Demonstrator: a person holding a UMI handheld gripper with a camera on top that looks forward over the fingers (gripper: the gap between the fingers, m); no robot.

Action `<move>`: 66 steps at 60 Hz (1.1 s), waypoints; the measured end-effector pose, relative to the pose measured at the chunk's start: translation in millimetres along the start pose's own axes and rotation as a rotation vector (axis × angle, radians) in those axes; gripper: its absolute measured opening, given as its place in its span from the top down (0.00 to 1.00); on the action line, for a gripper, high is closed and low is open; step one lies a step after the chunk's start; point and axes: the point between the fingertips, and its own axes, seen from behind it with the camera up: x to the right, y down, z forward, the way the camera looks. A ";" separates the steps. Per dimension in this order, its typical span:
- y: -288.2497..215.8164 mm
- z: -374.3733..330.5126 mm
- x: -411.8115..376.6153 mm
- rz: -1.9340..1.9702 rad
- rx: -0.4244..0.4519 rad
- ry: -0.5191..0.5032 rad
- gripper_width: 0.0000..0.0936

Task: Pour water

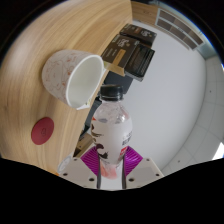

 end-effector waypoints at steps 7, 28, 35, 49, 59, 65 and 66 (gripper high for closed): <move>18.0 -5.1 10.4 0.342 0.000 -0.065 0.70; 44.3 -17.7 8.8 1.629 0.113 -0.378 0.70; 26.4 -16.2 -27.2 1.789 0.139 -0.436 0.70; -17.2 -5.8 -104.3 1.895 0.124 -0.540 0.70; -22.0 -10.6 -120.8 1.940 0.130 -0.496 0.66; -21.9 -8.8 -120.4 1.958 0.117 -0.492 0.54; -21.8 -9.1 -120.8 1.958 0.110 -0.499 0.51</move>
